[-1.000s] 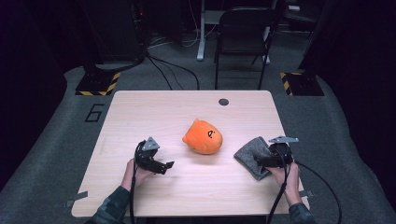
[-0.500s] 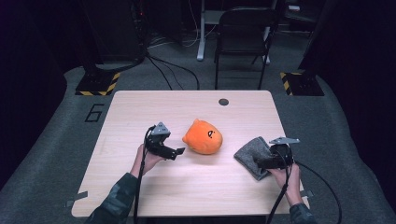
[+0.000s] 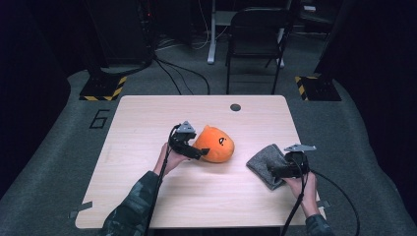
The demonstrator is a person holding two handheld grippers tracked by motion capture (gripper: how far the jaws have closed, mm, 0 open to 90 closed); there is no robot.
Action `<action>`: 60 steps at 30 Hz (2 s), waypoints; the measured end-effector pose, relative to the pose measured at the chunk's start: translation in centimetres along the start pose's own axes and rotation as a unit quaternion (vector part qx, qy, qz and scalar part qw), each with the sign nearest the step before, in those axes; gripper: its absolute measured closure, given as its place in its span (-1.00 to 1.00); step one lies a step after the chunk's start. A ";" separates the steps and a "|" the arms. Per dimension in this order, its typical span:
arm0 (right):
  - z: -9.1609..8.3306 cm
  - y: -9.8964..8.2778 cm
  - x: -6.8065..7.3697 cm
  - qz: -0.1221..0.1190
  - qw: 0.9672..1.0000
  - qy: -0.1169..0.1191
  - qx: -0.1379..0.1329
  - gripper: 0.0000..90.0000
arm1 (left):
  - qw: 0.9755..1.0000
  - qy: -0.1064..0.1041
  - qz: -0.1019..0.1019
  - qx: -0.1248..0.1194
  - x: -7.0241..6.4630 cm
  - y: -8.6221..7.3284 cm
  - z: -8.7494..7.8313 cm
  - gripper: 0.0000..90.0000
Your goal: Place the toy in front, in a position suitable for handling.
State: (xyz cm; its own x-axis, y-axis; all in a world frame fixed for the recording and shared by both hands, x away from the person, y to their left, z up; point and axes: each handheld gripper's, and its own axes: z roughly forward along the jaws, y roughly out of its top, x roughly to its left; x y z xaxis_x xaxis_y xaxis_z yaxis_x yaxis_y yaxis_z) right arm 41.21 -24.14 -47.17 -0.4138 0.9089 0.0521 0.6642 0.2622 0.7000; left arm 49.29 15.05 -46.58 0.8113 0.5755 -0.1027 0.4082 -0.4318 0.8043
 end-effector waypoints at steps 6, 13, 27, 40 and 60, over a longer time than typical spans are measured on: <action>-0.2 0.0 0.0 0.005 1.000 0.000 -0.003 -0.89 | 1.000 0.024 0.013 0.007 -0.5 -0.7 0.8 -0.39; -0.1 -0.1 -0.1 -0.002 1.000 0.000 0.002 -0.87 | 0.999 0.035 0.020 0.010 -1.1 -1.0 0.8 0.38; -0.4 -0.2 -0.3 -0.001 1.000 -0.002 -0.002 -0.86 | 0.999 0.028 -0.006 -0.034 -2.2 -0.6 -0.2 0.60; -0.6 -0.3 -0.1 0.007 1.000 -0.005 -0.001 -0.85 | 0.995 0.087 -0.022 -0.054 -5.5 0.7 -2.8 0.58; 0.0 -0.5 0.2 0.002 1.000 -0.003 0.009 -0.85 | 0.990 0.116 -0.068 -0.050 -8.5 -1.9 -2.2 0.54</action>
State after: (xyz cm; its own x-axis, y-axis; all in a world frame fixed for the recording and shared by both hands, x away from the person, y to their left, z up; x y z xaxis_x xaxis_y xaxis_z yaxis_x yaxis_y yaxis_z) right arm 40.84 -24.12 -47.49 -0.4069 0.9121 0.0504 0.6776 0.2643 0.6863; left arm 40.67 12.47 -45.94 0.6292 0.7724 -0.0866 0.4537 -0.2745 0.8478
